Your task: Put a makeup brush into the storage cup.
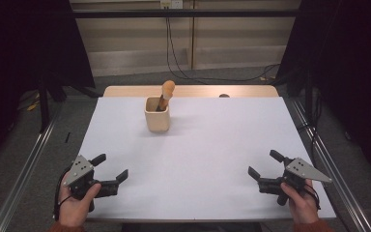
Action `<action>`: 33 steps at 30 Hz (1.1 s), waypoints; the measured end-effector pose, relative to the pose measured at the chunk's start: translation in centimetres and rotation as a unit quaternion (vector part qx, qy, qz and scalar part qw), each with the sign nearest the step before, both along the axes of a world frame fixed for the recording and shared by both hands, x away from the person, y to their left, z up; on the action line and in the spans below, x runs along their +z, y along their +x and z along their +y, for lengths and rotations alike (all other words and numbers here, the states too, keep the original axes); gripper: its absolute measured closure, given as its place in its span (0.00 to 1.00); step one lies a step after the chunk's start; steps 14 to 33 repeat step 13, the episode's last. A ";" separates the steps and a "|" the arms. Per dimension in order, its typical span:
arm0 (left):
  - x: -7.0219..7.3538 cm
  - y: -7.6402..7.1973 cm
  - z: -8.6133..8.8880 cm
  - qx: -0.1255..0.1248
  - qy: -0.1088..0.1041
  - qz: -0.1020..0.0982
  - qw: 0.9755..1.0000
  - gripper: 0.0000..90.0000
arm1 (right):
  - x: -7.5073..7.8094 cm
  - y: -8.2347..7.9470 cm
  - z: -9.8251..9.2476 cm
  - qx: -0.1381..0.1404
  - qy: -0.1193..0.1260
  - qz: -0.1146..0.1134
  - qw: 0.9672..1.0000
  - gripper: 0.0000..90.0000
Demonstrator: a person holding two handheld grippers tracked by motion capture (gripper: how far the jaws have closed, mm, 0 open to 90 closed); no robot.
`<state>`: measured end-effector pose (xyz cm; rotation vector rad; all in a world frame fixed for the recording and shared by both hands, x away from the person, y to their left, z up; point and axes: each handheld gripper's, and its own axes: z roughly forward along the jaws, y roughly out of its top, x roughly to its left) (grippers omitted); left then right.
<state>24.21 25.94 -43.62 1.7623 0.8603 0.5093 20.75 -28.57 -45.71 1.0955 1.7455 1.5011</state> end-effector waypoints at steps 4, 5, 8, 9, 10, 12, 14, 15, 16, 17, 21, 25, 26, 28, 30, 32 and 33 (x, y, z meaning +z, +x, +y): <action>0.0 -0.4 0.2 0.002 -0.004 -0.001 1.000 0.03 | 0.0 0.0 0.0 -0.001 0.000 0.002 1.000 0.00; -0.1 -0.4 0.2 0.001 -0.003 -0.001 1.000 0.03 | 0.0 0.0 0.0 -0.001 0.000 0.002 1.000 0.00; -0.1 -0.3 0.1 0.000 -0.002 -0.001 1.000 0.03 | 0.0 0.1 0.0 0.002 -0.006 0.000 1.000 0.00; -0.1 -0.3 0.1 0.001 -0.001 -0.001 1.000 0.03 | 0.0 0.0 0.0 0.002 -0.006 0.001 1.000 0.00; -0.1 -0.2 0.2 0.002 -0.002 -0.001 1.000 0.03 | 0.0 0.0 0.0 0.002 -0.006 0.001 1.000 0.00; -0.2 -0.2 0.3 0.004 -0.004 0.001 1.000 0.03 | -0.1 0.1 0.0 0.001 -0.006 0.001 1.000 0.00; -0.2 -0.1 0.3 0.005 -0.005 0.002 1.000 0.03 | -0.1 0.1 0.0 0.001 -0.005 0.002 1.000 0.00; -0.2 -0.1 0.3 0.005 -0.005 0.002 1.000 0.03 | -0.1 0.1 0.0 0.001 -0.005 0.002 1.000 0.00; -0.2 -0.1 0.3 0.005 -0.005 0.002 1.000 0.03 | -0.1 0.1 0.0 0.001 -0.005 0.002 1.000 0.00; -0.2 -0.1 0.3 0.005 -0.005 0.002 1.000 0.03 | -0.1 0.1 0.0 0.001 -0.005 0.002 1.000 0.00; -0.2 -0.1 0.3 0.005 -0.005 0.002 1.000 0.03 | -0.1 0.1 0.0 0.001 -0.005 0.002 1.000 0.00; -0.2 -0.1 0.3 0.005 -0.005 0.002 1.000 0.03 | -0.1 0.1 0.0 0.001 -0.005 0.002 1.000 0.00; -0.2 -0.1 0.3 0.005 -0.005 0.002 1.000 0.03 | -0.1 0.1 0.0 0.001 -0.005 0.002 1.000 0.00; -0.2 -0.1 0.3 0.005 -0.005 0.002 1.000 0.03 | -0.1 0.1 0.0 0.001 -0.005 0.002 1.000 0.00; -0.2 -0.1 0.3 0.005 -0.005 0.002 1.000 0.03 | -0.1 0.1 0.0 0.001 -0.005 0.002 1.000 0.00; -0.2 -0.1 0.3 0.005 -0.005 0.002 1.000 0.03 | -0.1 0.1 0.0 0.001 -0.005 0.002 1.000 0.00; -0.2 -0.1 0.3 0.005 -0.005 0.002 1.000 0.03 | -0.1 0.1 0.0 0.001 -0.005 0.002 1.000 0.00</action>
